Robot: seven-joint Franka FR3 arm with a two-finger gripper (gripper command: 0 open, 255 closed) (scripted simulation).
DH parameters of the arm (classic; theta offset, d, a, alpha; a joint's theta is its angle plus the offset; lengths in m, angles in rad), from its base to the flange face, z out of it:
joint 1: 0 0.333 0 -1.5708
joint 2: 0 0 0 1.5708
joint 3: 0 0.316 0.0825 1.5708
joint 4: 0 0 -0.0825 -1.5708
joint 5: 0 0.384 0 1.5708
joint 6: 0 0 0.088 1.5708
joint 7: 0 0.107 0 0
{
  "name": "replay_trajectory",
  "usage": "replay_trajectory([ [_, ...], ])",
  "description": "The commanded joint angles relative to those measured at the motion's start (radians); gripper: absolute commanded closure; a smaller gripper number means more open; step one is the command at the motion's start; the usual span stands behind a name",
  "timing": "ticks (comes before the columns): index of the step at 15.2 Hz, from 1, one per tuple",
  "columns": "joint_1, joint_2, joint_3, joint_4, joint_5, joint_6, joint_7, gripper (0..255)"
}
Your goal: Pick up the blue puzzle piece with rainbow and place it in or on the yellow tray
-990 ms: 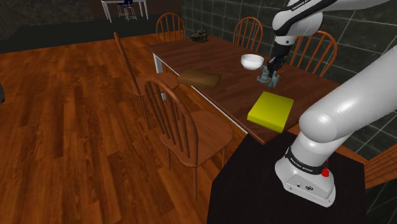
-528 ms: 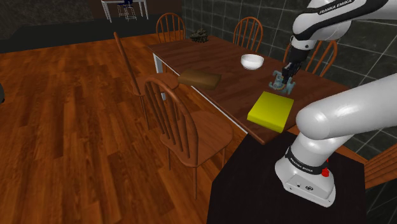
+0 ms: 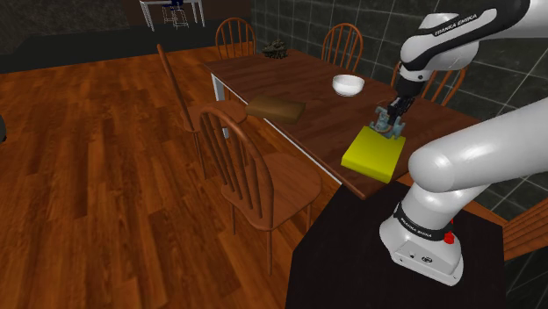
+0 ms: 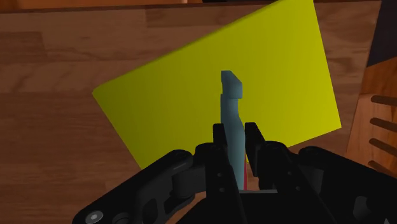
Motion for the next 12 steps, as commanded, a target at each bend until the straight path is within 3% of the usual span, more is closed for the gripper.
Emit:
replay_trajectory([
  [1, 0.0, 0.017, -0.01, -0.018, -0.005, 0.035, -0.002, 255],
  [10, 0.016, 0.126, -0.06, -0.075, -0.011, 0.2, -0.016, 255],
  [12, 0.016, 0.126, -0.06, -0.075, -0.011, 0.2, -0.017, 255],
])
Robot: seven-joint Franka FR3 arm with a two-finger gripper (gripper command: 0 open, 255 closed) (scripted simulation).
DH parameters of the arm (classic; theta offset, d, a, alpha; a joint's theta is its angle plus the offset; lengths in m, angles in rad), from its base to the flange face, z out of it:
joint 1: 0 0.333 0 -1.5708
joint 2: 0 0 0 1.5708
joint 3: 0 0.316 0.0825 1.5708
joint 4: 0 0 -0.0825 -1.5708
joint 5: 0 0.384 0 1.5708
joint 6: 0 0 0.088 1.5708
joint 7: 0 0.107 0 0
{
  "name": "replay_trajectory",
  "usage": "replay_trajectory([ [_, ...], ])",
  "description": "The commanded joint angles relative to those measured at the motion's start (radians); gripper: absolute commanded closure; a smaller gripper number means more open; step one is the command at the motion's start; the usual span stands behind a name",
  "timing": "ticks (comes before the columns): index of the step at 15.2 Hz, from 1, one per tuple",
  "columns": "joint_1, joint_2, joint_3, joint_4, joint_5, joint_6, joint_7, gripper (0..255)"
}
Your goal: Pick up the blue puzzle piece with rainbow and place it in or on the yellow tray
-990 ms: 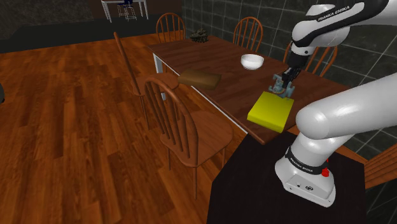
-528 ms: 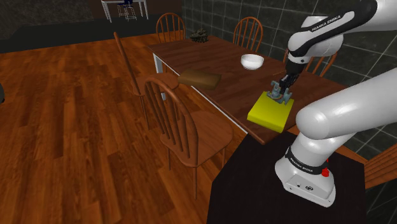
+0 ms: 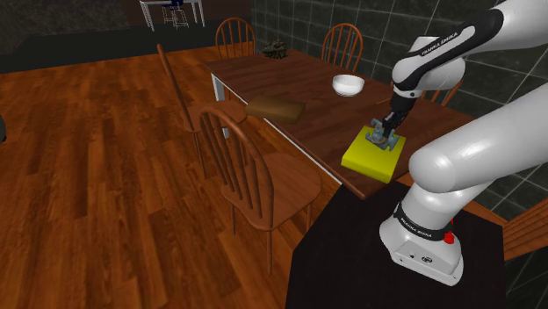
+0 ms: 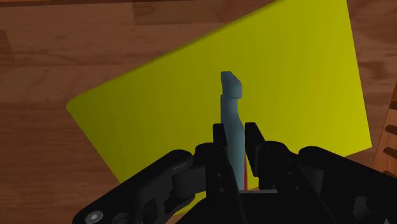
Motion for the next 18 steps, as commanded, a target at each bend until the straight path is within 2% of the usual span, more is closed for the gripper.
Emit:
replay_trajectory([
  [1, -0.001, 0.002, -0.003, -0.003, -0.002, 0.006, -0.002, 255],
  [5, -0.001, 0.002, -0.003, -0.003, -0.002, 0.006, -0.002, 255],
  [6, -0.001, 0.003, -0.003, -0.002, -0.001, 0.006, -0.002, 0],
  [11, -0.001, 0.002, -0.003, -0.003, -0.002, 0.006, -0.002, 0],
  [15, -0.02, -0.113, 0.047, 0.059, 0.003, -0.17, 0.009, 0],
  [18, -0.02, -0.113, 0.047, 0.059, 0.003, -0.17, 0.009, 0],
])
